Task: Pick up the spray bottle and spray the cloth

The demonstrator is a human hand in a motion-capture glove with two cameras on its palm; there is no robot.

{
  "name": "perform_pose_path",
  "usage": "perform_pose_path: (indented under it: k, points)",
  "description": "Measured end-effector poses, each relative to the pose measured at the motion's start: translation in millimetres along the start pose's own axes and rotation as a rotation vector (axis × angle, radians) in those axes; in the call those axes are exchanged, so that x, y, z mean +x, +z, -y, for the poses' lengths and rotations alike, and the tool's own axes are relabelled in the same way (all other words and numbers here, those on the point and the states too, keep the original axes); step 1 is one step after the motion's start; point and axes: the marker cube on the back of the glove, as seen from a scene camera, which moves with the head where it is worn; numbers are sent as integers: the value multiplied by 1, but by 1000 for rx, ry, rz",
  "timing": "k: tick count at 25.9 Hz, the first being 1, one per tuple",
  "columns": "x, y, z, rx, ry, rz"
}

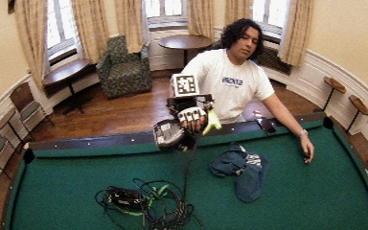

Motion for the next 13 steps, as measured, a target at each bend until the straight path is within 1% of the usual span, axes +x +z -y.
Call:
perform_pose_path:
  k: [4,8,13]
  points:
    - [-37,18,9,-34,-171,-141]
    - [-84,38,5,-65,-364,-261]
    - [-131,59,4,-89,-573,-302]
